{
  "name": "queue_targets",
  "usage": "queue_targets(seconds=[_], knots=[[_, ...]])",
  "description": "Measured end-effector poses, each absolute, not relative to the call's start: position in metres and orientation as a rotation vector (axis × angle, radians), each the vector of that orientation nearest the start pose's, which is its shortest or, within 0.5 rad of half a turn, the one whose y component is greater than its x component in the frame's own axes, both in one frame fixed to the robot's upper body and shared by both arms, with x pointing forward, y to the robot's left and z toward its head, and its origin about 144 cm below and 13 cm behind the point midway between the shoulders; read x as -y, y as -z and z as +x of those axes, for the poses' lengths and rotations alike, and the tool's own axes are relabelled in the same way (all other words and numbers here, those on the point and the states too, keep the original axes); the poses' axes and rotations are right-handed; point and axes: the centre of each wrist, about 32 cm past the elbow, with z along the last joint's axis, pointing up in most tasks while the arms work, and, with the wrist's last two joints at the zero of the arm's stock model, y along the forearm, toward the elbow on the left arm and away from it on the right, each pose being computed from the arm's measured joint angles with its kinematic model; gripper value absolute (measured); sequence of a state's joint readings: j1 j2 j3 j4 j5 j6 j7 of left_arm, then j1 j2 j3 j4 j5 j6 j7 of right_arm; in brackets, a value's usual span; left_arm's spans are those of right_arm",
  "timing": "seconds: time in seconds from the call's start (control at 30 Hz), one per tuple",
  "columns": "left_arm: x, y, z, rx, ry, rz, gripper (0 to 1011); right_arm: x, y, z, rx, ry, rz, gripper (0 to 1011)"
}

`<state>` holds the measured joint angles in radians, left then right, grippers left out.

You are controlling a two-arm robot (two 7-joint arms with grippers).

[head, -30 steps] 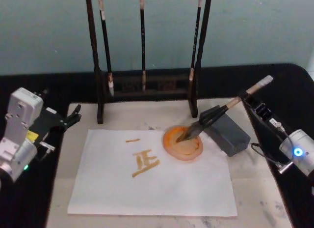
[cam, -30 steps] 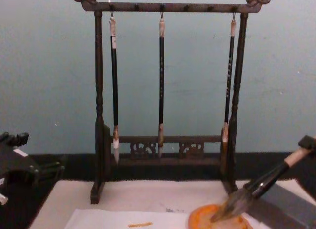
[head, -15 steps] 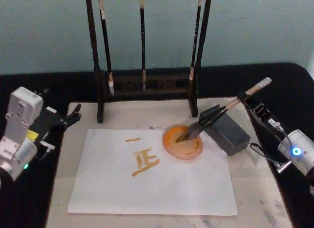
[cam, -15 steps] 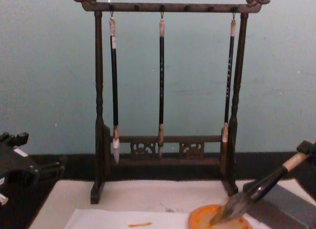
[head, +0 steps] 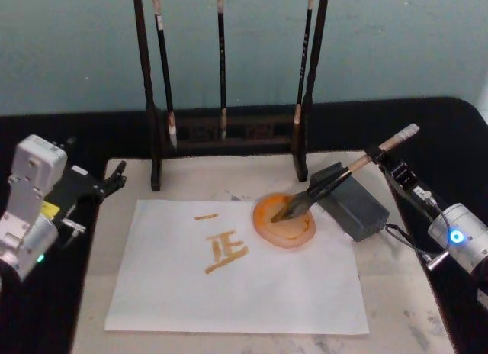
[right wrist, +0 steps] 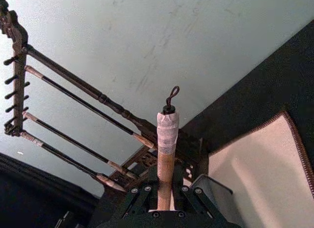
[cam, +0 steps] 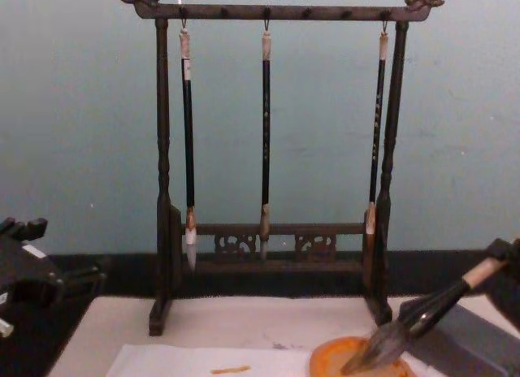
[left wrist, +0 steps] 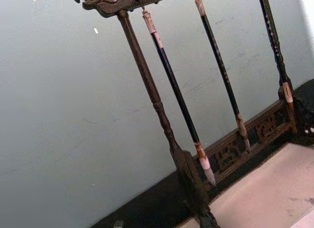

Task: Pick up the brush from the inkstone, write on the paper, then place the brush back to its original position.

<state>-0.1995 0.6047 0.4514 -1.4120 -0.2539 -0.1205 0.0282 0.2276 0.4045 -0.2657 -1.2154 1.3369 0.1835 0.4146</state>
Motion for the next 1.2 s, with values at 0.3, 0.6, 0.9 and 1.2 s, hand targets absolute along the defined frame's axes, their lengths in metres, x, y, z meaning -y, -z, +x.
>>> queue_targets(seconds=[0.3,0.6,0.9,1.2], knots=[[-0.3097,-1.1398,0.4886,0.285,-1.248,0.305,1010,0.3119,-1.107,0.5101,-0.858,0.994,0.533,174],[-0.3097,-1.1398,0.4886,0.285,-1.248,0.305,1010,0.3111,-1.1064,0.51,-0.857,0.999,0.527,174],[-0.3097,-1.1398,0.4886,0.285,-1.248,0.304,1010,0.3114,-1.1068,0.5102,-0.858,0.999,0.529,180],[-0.3096,-1.1398,0.4886,0.285,-1.248,0.304,1010,0.3112,-1.1069,0.5102,-0.858,0.998,0.53,463]])
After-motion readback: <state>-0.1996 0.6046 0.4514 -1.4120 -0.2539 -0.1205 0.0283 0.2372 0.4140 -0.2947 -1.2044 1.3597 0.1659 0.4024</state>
